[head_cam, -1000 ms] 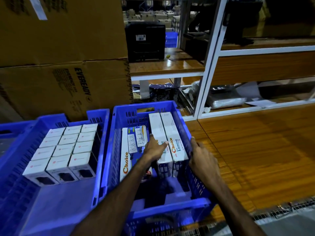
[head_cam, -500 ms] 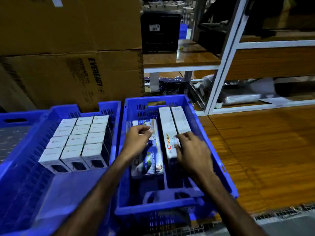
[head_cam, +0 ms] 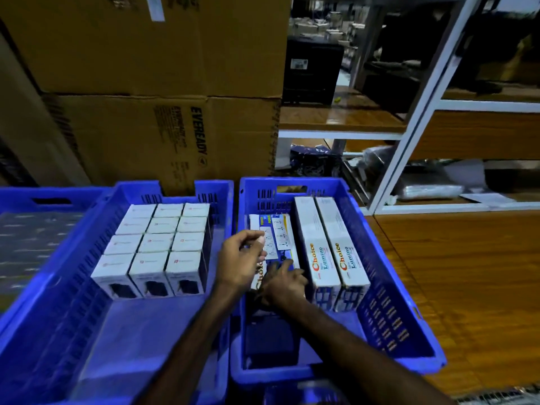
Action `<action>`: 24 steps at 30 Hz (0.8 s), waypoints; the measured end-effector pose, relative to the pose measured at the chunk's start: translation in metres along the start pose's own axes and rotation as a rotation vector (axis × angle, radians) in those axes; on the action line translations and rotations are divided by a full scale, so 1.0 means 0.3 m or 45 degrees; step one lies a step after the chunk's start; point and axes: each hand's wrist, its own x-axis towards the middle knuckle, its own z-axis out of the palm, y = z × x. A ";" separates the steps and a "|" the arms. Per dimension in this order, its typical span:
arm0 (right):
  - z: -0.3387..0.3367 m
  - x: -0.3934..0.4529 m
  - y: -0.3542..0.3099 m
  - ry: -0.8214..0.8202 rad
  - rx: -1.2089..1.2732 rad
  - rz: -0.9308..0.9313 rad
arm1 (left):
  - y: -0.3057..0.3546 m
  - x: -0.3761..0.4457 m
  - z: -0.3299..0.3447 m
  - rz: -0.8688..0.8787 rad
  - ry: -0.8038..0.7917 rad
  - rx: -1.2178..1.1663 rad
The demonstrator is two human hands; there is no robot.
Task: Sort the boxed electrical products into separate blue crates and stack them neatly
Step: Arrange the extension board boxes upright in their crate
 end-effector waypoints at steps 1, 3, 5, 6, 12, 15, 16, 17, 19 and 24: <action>0.006 0.003 -0.009 0.011 -0.036 0.004 | 0.002 -0.001 -0.002 0.004 -0.004 -0.002; 0.018 0.016 -0.021 0.016 -0.044 0.035 | 0.003 0.004 -0.005 -0.003 -0.023 -0.002; 0.023 0.025 -0.028 0.018 -0.003 0.074 | 0.002 0.005 -0.013 -0.011 -0.052 0.023; 0.022 0.024 -0.028 0.027 0.023 0.092 | -0.001 0.007 -0.017 -0.018 -0.062 0.034; -0.007 0.026 -0.008 0.072 0.179 0.152 | 0.003 0.008 -0.020 -0.040 -0.048 0.003; -0.001 0.012 -0.003 0.127 0.243 0.131 | 0.008 0.003 -0.024 -0.091 -0.050 -0.061; -0.008 0.006 -0.002 0.126 0.280 0.132 | 0.010 0.003 -0.026 -0.111 -0.047 -0.085; -0.019 -0.003 -0.003 0.102 0.333 0.133 | 0.008 0.004 -0.026 -0.127 -0.039 -0.115; -0.063 -0.020 0.004 0.051 0.453 0.136 | 0.013 0.011 -0.027 -0.138 -0.016 -0.183; -0.161 -0.053 0.085 0.025 0.868 0.090 | 0.025 0.012 -0.025 -0.129 0.057 -0.259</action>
